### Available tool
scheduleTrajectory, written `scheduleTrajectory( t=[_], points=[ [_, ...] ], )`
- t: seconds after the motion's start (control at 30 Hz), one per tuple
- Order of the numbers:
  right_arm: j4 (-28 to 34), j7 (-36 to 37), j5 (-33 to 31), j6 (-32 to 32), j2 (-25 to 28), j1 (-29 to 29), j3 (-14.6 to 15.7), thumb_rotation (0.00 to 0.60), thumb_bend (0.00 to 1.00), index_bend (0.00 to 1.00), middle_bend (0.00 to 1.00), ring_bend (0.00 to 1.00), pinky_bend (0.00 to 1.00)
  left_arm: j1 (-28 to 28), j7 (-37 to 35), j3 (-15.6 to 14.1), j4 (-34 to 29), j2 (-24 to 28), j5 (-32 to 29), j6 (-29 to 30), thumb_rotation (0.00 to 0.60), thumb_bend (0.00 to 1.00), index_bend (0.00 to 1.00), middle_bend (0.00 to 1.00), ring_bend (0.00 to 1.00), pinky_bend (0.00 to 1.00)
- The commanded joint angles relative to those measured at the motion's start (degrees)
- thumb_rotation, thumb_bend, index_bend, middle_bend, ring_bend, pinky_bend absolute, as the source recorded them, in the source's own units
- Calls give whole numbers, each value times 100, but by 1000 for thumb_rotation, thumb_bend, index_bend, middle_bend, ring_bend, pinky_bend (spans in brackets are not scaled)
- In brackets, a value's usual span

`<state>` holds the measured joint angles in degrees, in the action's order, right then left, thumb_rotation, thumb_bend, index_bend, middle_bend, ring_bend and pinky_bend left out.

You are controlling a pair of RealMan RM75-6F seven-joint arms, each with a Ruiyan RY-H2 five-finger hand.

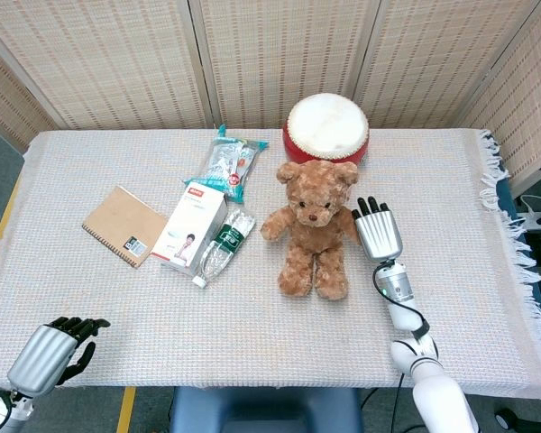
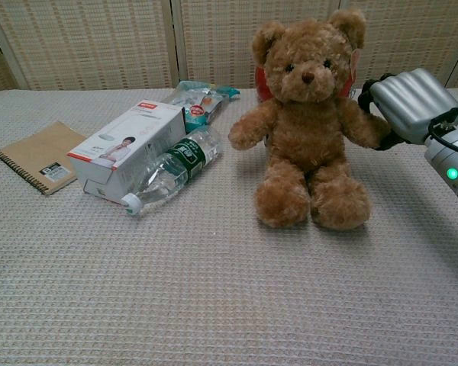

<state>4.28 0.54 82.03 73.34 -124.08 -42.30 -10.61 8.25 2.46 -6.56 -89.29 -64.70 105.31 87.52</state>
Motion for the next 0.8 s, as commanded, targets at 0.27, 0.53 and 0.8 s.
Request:
scheduleTrajectory(
  t=[0.27, 0.53, 0.8],
  points=[
    [27, 59, -100, 493, 3, -114, -82, 600, 86, 664, 342, 313, 595, 6, 0, -8, -4, 0, 14, -4, 600, 554, 328, 467, 469, 546],
    [26, 71, -55, 317, -19, -30, 13, 600, 86, 664, 343, 313, 595, 3, 18, -10, 0, -1, 22, 3, 600, 553, 328, 467, 469, 546],
    [-6, -12, 6, 145, -26, 53, 118, 600, 86, 664, 343, 313, 595, -6, 29, -11, 6, -2, 24, 16, 600, 554, 328, 466, 469, 546]
  ],
)
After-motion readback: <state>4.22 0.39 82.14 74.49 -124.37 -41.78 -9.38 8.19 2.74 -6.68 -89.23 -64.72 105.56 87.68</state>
